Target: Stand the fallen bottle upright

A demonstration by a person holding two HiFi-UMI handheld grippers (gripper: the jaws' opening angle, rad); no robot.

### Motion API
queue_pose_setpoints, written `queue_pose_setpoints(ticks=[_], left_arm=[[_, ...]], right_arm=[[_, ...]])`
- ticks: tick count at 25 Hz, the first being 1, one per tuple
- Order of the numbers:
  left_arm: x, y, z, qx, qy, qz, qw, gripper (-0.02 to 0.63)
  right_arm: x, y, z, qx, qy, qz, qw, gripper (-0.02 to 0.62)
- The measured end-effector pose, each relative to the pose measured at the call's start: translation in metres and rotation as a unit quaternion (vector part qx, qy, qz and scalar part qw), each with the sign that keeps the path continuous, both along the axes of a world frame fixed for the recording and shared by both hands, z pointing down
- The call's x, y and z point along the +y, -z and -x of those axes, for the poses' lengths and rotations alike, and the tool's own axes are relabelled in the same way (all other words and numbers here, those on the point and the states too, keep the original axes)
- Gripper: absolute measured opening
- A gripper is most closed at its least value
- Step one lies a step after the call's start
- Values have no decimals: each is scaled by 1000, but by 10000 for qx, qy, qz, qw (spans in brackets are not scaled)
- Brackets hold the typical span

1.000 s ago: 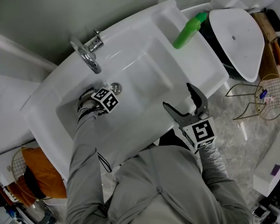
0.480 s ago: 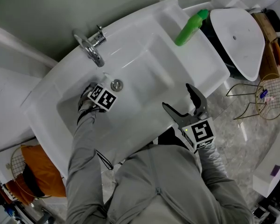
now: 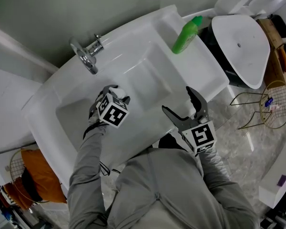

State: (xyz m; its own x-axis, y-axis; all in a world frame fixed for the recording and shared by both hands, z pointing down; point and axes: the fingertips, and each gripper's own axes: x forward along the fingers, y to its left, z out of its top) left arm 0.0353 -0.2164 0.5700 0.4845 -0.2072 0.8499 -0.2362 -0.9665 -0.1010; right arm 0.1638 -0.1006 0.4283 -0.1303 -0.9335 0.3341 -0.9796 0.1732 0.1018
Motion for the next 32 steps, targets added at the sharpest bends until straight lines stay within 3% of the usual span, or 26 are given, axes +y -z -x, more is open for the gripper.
queue_pose_setpoints(ticks=[7, 15, 24, 32], left_arm=[[28, 62, -82, 591, -402, -233, 9972, 311], [53, 115, -202, 1116, -1127, -398, 9865, 311], [75, 103, -306, 972, -1787, -307, 9786, 311], [80, 69, -348, 570, -1881, -93, 9805, 311]], right_arm=[[14, 13, -48, -120, -176, -233, 9995, 428], [48, 12, -125, -364, -843, -525, 9944, 428], [94, -9, -195, -545, -1589, -555, 9842, 428], [115, -19, -227, -625, -1898, -530, 9784, 428]])
